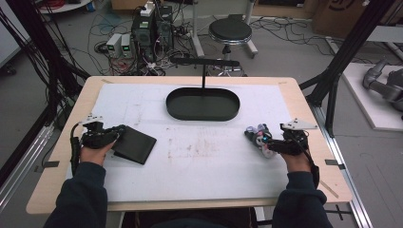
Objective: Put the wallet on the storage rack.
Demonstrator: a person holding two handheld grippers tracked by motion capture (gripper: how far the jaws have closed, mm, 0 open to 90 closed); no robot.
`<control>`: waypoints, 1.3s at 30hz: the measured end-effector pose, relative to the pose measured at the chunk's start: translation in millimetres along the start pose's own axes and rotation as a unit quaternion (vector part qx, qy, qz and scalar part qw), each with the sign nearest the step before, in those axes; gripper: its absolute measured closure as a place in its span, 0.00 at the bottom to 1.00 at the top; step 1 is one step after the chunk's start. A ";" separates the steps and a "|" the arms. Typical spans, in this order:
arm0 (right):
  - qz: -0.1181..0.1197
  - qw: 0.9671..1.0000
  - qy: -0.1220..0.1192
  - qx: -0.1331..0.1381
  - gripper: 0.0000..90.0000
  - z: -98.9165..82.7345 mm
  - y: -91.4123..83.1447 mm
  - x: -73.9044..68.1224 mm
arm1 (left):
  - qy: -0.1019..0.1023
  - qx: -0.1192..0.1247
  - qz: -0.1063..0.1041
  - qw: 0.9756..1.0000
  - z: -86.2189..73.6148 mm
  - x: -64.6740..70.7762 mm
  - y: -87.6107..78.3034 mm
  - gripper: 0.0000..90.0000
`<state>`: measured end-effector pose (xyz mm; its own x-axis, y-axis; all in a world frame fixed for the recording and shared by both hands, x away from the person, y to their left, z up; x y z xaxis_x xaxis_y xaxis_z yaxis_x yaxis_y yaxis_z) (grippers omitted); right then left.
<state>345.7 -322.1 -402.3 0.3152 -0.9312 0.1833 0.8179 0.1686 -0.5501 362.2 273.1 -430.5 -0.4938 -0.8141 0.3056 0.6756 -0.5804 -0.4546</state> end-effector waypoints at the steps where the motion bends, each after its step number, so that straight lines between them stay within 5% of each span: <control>1: -0.001 1.000 0.000 -0.001 0.24 0.0 -0.1 0.0 | 0.002 -0.003 0.001 1.000 -0.4 0.4 0.7 0.92; 6: 0.000 1.000 -0.002 -0.001 0.24 0.1 0.2 -0.3 | 0.003 -0.002 0.003 1.000 -0.8 -0.2 1.2 0.92; 8: 0.001 1.000 -0.002 -0.001 0.24 0.2 0.1 -0.6 | 0.018 -0.008 0.022 1.000 -1.5 0.6 2.8 0.86; 9: 0.000 1.000 -0.003 -0.001 0.24 0.1 0.1 -0.5 | 0.020 -0.005 0.020 1.000 -1.3 1.1 3.3 0.74; 12: 0.000 1.000 -0.004 -0.001 0.24 0.1 0.4 -0.2 | 0.031 0.002 -0.012 0.999 -0.4 8.0 4.0 0.53; 14: 0.000 1.000 -0.002 -0.002 0.24 0.1 0.4 -0.3 | 0.045 -0.008 -0.034 0.998 -0.8 17.0 7.1 0.50; 20: 0.001 1.000 -0.002 -0.002 0.24 0.2 0.5 -1.0 | 0.074 -0.049 -0.054 0.995 -4.2 50.1 30.2 0.44; 24: 0.002 1.000 -0.003 -0.002 0.24 0.1 0.4 -0.5 | 0.114 -0.087 -0.026 0.989 -10.0 70.7 45.6 0.40; 29: 0.001 1.000 -0.002 -0.002 0.24 0.2 0.6 -0.8 | 0.182 -0.125 0.030 0.975 -16.7 84.1 56.8 0.40; 32: 0.002 1.000 -0.003 -0.003 0.24 0.1 0.8 -0.9 | 0.202 -0.131 0.052 0.969 -17.3 86.1 58.2 0.44; 34: 0.002 1.000 -0.002 -0.003 0.24 0.1 0.8 -1.3 | 0.201 -0.130 0.053 0.969 -16.7 85.1 57.6 0.50; 36: 0.001 1.000 -0.002 -0.004 0.24 0.2 0.8 -1.3 | 0.215 -0.136 0.062 0.965 -15.5 87.2 57.3 0.55; 38: 0.001 1.000 -0.002 -0.004 0.24 0.1 0.8 -0.9 | 0.224 -0.140 0.067 0.962 -14.1 89.6 57.3 0.74; 39: 0.001 1.000 -0.002 -0.004 0.24 0.1 0.8 -0.9 | 0.217 -0.139 0.063 0.964 -13.6 88.7 57.1 0.74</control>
<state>346.0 -321.1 -402.9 0.3194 -0.9293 0.1856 0.8129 0.1680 -0.5576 349.6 168.0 -440.8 -0.6411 -0.7583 -0.1181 0.6021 -0.4015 -0.6901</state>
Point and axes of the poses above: each handheld gripper's, and its own axes: y roughly forward along the jaws, z roughly out of its top, x roughly to its right, the point moved 1 cm from there along y, roughly forward along the jaws, and after that the axes turned 8 degrees about -z, right-handed, at the moved point
